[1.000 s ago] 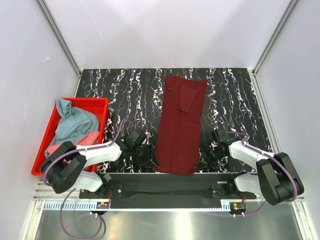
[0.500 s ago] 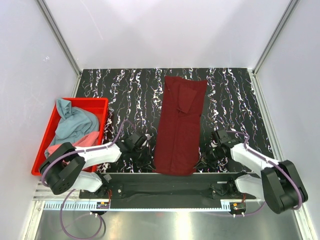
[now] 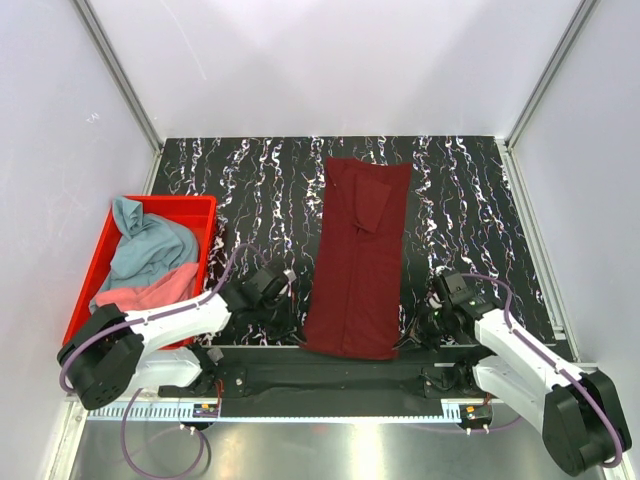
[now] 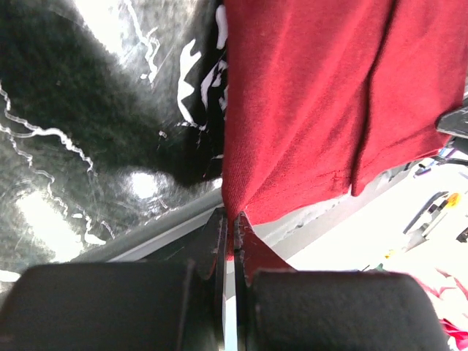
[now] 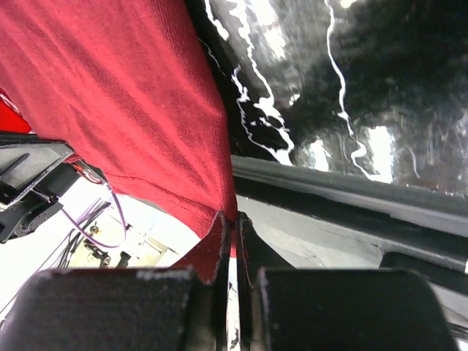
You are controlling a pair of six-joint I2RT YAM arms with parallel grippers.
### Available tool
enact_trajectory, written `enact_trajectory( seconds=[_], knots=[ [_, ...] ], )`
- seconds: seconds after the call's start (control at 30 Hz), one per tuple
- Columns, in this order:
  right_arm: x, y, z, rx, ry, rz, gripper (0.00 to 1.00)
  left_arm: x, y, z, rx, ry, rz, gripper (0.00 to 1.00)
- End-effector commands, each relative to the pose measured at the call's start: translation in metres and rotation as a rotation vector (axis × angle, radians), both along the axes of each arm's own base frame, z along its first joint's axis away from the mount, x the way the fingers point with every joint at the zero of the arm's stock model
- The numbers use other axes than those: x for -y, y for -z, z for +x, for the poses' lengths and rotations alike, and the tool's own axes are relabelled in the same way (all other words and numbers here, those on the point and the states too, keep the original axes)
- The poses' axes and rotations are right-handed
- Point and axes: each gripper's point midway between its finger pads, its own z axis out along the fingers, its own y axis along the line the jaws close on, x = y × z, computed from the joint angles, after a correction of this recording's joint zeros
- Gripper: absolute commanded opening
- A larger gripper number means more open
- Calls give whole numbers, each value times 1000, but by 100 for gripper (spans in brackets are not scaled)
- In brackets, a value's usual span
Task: Fold and stack the t-shirts
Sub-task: Fold the tshirt
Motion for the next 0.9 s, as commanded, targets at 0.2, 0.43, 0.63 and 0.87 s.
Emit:
enact_trajectory(
  seconds=[0.2,0.43,0.63,0.87],
  knots=[
    [-7,-55,47,148,-17,-36,0,29,-89,63,225,24,-2,0],
    [-10,-89,136,227,-67,-130,0,49,-120,151,301,64,39,0],
    [5,-88,202,217,-29,-130,0,46,-109,219,264,46,53,0],
    [13,-79,254,206,-37,-114,0,55,-83,266,213,62,29,0]
  ],
)
